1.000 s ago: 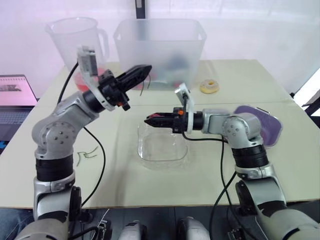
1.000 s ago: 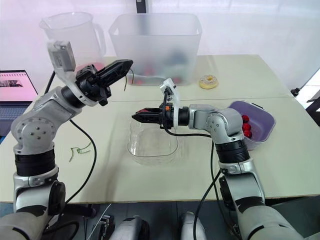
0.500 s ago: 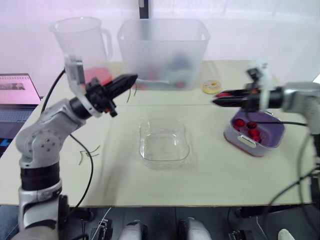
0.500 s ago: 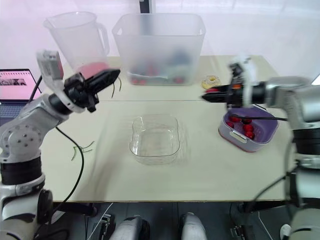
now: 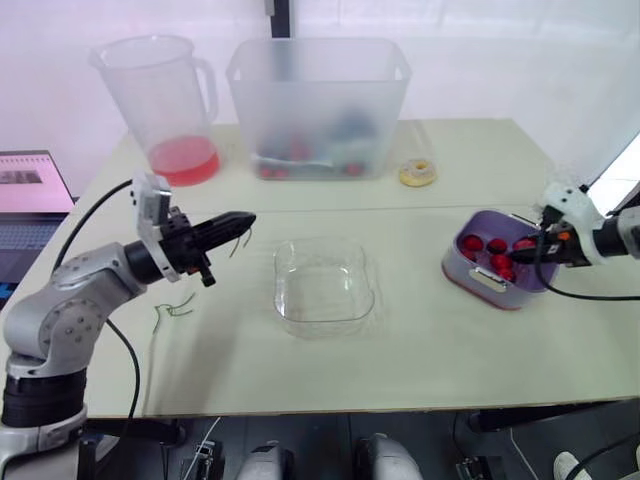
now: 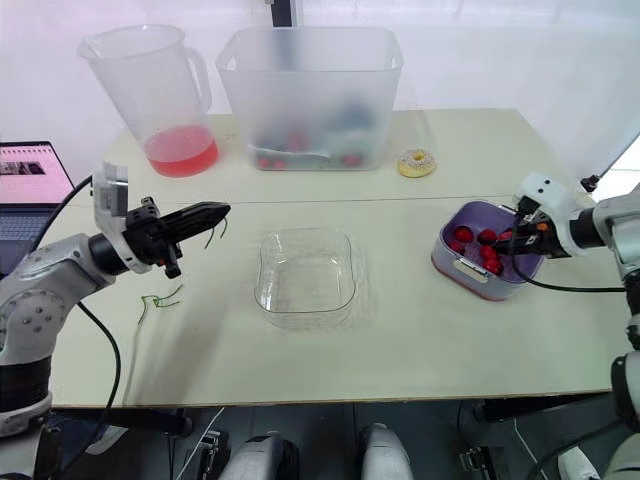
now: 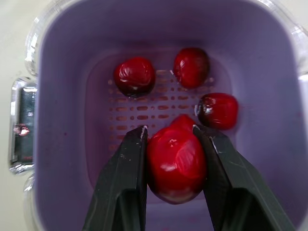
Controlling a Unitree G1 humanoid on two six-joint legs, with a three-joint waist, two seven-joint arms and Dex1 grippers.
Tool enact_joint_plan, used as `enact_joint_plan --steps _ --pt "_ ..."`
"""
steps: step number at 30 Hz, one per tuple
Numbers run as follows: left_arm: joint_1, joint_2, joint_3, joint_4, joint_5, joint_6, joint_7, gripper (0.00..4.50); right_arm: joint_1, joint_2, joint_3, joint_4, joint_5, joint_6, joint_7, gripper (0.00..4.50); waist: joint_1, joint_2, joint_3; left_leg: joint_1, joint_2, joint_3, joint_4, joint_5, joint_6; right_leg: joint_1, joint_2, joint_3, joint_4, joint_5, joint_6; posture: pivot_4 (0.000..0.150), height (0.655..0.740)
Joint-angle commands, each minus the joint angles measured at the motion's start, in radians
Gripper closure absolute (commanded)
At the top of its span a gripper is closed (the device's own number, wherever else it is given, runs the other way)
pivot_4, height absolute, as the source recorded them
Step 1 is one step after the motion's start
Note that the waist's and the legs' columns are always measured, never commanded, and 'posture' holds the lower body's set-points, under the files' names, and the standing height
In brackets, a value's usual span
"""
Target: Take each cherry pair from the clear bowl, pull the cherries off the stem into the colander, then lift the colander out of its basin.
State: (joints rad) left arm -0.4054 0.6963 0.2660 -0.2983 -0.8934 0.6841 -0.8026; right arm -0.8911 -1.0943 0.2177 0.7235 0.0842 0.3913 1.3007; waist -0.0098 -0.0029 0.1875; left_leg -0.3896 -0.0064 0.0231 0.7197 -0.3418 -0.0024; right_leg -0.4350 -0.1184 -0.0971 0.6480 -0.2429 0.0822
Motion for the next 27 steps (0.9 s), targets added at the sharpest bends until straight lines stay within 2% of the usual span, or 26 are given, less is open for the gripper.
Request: enact_joint_plan --steps 1,4,5,10,14,17,20,23,27 --pt "0.013 0.007 0.018 -0.035 0.007 -0.02 -0.002 4.5 -0.027 0.004 -0.032 0.022 -0.024 -0.03 0.005 1.69 0.001 0.0 0.0 0.0 0.0 0.0 0.0 0.0 0.0 0.0 0.0 0.0 0.0 0.0 0.0 0.15 0.6886" --pt "0.021 0.011 0.025 -0.04 0.005 -0.017 -0.004 4.5 -0.047 0.012 -0.038 0.033 -0.037 -0.035 0.014 0.26 0.004 0.0 0.0 0.0 0.0 0.0 0.0 0.0 0.0 0.0 0.0 0.0 0.0 0.0 0.0 0.15 0.6886" --pt "0.021 0.013 0.027 -0.039 0.006 -0.016 -0.005 4.5 -0.056 0.013 -0.039 0.036 -0.04 -0.033 0.018 0.07 0.003 0.0 0.0 0.0 0.0 0.0 0.0 0.0 0.0 0.0 0.0 0.0 0.0 0.0 0.0 0.15 0.6886" --pt "0.039 0.029 0.051 -0.042 -0.001 -0.009 -0.005 4.5 -0.095 -0.008 -0.054 0.003 -0.038 -0.006 0.075 0.07 0.0 0.0 0.0 0.0 0.0 0.0 0.0 0.0 0.0 0.0 0.0 0.0 0.0 0.0 0.0 0.15 0.6886" --pt "0.061 0.055 0.08 -0.044 -0.012 0.014 0.001 4.5 -0.155 -0.011 -0.112 -0.108 0.036 0.092 0.152 0.07 0.0 0.001 0.0 0.0 0.0 0.0 0.0 0.0 0.0 0.0 0.0 0.0 0.0 0.0 0.0 0.15 0.6886" --pt "0.067 0.094 0.153 0.007 -0.059 0.081 0.036 4.5 -0.256 0.014 -0.181 -0.261 0.21 0.332 0.257 0.07 -0.002 0.003 0.002 0.0 0.0 -0.001 0.0 0.0 0.0 0.0 0.0 0.0 0.0 0.0 0.0 0.15 0.6886" --pt "0.103 0.153 0.183 0.087 -0.061 0.175 0.059 4.5 -0.28 0.017 -0.195 -0.423 0.336 0.477 0.31 0.07 -0.001 0.003 0.002 0.0 0.002 -0.002 -0.001 0.0 0.0 -0.001 0.0 -0.001 0.0 0.0 0.0 0.15 0.6886" --pt "0.164 0.178 0.183 0.145 -0.054 0.238 0.062 4.5 -0.226 0.003 -0.164 -0.58 0.402 0.499 0.314 0.07 0.0 0.003 0.001 0.0 0.001 -0.002 -0.002 0.0 0.0 0.0 0.0 -0.001 -0.001 0.0 0.0 0.15 0.6886" --pt "0.191 0.179 0.176 0.222 -0.034 0.312 0.119 4.5 -0.203 0.063 -0.165 -0.72 0.467 0.556 0.28 0.07 0.006 0.002 0.002 -0.001 -0.001 -0.002 0.001 0.0 0.0 0.0 -0.001 -0.001 0.001 0.0 0.0 0.15 0.6886"
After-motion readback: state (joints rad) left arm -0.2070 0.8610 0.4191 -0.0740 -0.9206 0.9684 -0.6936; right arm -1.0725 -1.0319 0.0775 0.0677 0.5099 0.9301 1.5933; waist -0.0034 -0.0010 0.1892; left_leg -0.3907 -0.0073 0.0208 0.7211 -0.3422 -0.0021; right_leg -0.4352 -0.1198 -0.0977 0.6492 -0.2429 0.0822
